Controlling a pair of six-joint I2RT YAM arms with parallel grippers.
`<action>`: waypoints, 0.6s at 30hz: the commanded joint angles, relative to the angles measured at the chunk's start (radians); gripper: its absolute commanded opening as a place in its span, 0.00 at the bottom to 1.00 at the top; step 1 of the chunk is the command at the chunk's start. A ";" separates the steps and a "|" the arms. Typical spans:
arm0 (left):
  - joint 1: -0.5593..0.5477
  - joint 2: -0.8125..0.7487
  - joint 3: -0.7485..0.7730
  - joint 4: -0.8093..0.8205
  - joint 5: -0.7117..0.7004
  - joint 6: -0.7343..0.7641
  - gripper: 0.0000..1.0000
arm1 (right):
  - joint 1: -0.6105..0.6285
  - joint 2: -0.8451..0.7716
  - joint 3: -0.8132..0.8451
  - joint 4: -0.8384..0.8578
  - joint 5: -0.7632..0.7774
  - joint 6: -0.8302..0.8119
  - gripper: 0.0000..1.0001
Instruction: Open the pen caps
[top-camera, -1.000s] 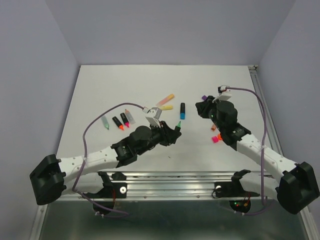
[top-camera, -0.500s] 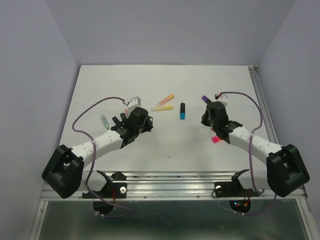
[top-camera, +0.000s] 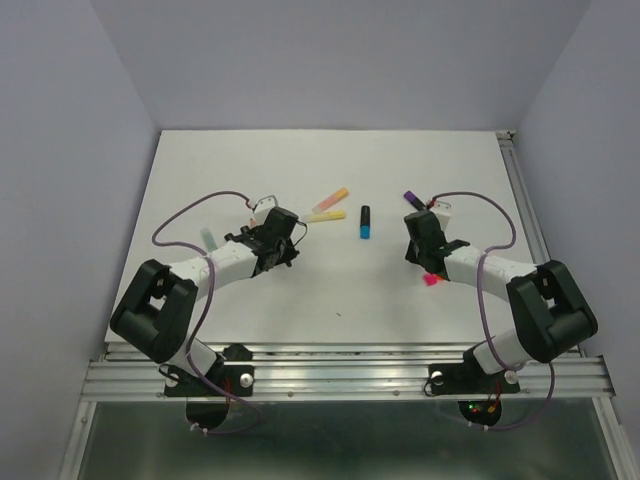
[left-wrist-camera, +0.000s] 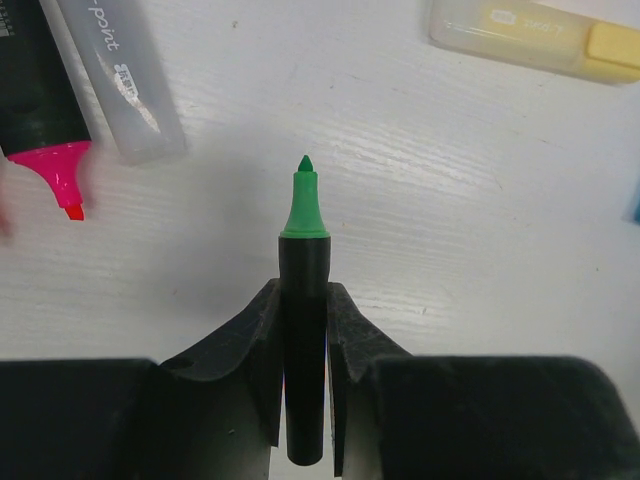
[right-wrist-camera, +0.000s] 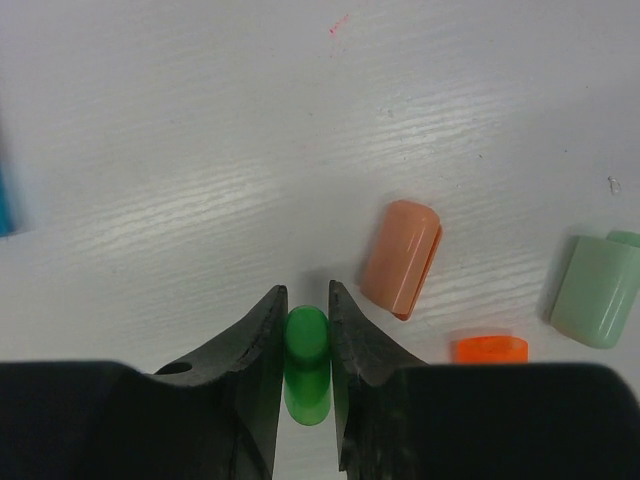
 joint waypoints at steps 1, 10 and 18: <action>-0.002 0.007 0.050 -0.032 -0.021 0.016 0.07 | -0.008 -0.003 0.058 -0.019 0.042 0.024 0.27; -0.002 0.030 0.067 -0.075 -0.043 0.024 0.40 | -0.008 -0.060 0.065 -0.043 0.039 0.028 0.54; -0.002 -0.022 0.083 -0.074 -0.015 0.056 0.64 | -0.008 -0.233 0.030 0.029 -0.102 -0.036 0.75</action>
